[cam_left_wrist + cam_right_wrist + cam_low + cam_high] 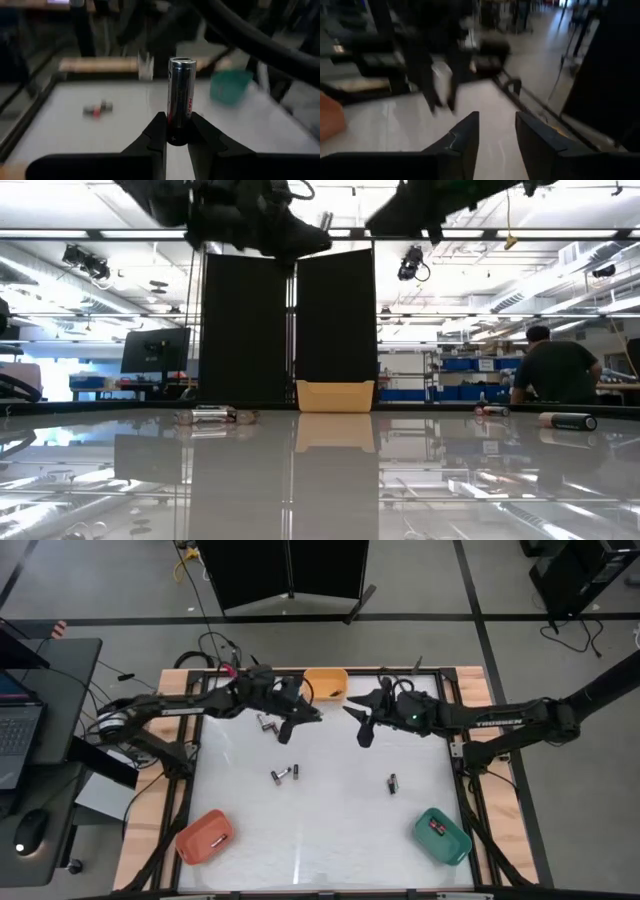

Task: Sort batteries
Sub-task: Put the right silver battery into the orange bin

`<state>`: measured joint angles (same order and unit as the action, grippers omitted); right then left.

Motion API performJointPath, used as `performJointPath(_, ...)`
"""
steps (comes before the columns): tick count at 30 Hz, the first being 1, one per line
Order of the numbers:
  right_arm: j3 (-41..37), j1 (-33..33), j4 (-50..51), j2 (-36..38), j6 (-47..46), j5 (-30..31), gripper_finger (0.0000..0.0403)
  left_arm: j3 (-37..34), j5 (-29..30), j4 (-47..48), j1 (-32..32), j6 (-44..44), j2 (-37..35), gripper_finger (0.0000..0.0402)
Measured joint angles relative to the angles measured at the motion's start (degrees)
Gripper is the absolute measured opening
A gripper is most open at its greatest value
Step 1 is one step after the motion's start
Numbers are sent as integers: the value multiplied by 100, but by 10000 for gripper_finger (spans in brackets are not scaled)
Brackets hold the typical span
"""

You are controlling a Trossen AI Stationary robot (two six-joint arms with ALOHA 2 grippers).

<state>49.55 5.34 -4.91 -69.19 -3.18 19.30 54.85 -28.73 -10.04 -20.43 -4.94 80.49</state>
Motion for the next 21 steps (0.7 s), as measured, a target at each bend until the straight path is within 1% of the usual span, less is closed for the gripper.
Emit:
performJointPath(2, -127, 0, 55, -51, -10, 57, 116, 208, 317, 1031, 167, -241, -190, 54)
performJointPath(5, -354, 30, 38, -116, -89, 79, 89, 295, 611, 1950, 437, -186, -468, 54)
performJointPath(7, -504, 73, -62, -170, -124, 82, 65, 302, 812, 2457, 627, 107, -644, 54)
performJointPath(11, -821, 118, -468, -199, -118, 82, 13, 300, 1472, 3675, 1145, 870, -915, 54)
performJointPath(13, -927, 118, -631, -199, -114, 82, 10, 299, 1770, 4209, 1490, 1363, -1032, 54)
performJointPath(17, -1045, 118, -669, -194, -141, 78, 23, 300, 2263, 4939, 2257, 2383, -1171, 54)
performJointPath(19, -1099, 114, -711, -194, -184, 78, 20, 300, 2507, 5203, 2656, 2882, -1174, 54)
performJointPath(21, -1122, 90, -714, -194, -238, 78, 11, 298, 2703, 5663, 3091, 3387, -1217, 54)
